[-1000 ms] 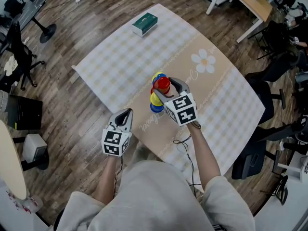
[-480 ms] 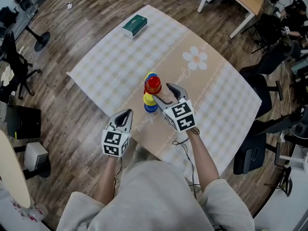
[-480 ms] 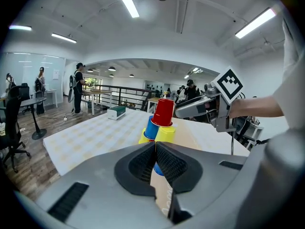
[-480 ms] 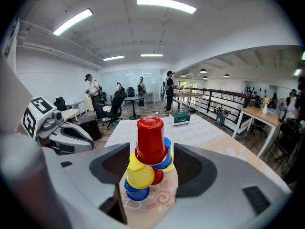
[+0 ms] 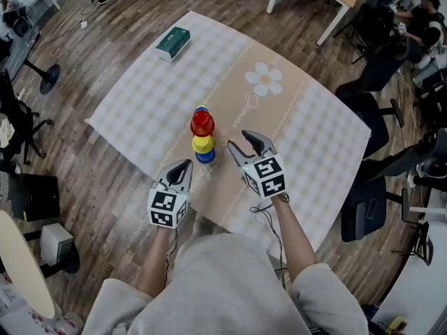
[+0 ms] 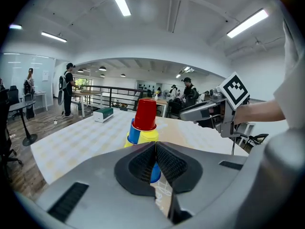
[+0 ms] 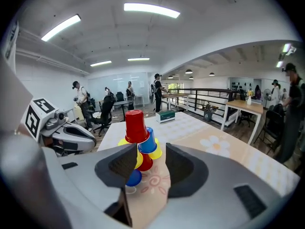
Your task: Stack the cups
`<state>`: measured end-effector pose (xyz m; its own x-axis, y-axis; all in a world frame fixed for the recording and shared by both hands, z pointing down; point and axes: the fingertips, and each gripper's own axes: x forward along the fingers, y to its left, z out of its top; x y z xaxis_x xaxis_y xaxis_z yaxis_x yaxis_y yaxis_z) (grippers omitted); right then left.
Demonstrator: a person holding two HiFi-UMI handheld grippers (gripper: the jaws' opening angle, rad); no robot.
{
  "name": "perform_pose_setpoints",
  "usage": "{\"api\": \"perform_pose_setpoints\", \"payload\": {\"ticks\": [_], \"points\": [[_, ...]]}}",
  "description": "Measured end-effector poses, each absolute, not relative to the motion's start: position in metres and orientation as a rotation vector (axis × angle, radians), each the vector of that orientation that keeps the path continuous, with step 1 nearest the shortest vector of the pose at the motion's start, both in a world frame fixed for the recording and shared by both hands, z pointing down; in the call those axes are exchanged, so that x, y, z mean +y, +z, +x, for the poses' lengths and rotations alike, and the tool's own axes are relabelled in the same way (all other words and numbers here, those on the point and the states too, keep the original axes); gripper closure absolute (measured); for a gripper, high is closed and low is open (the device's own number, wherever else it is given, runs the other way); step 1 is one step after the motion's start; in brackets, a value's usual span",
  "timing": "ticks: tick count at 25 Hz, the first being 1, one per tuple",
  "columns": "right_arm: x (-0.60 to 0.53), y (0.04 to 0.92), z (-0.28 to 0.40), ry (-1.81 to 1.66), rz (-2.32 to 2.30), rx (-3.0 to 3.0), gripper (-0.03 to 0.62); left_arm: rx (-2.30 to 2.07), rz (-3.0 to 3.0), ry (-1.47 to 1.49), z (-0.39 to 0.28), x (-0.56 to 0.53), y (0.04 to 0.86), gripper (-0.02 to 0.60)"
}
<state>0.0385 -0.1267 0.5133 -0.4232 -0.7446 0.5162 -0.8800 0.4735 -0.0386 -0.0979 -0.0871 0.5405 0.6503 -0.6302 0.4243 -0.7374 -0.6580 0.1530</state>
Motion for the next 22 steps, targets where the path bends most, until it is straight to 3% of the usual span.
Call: {"api": "perform_pose_setpoints", "payload": {"ticks": [10,22], "points": [[-0.092,0.507,0.118,0.436,1.626,-2.192,0.592,-0.977,2.643,0.498,-0.046,-0.080,0.531,0.568],[-0.044,0.507,0.175,0.457,1.792,-2.126,0.594,-0.889,2.717,0.501,-0.002,-0.078,0.519,0.568]]}}
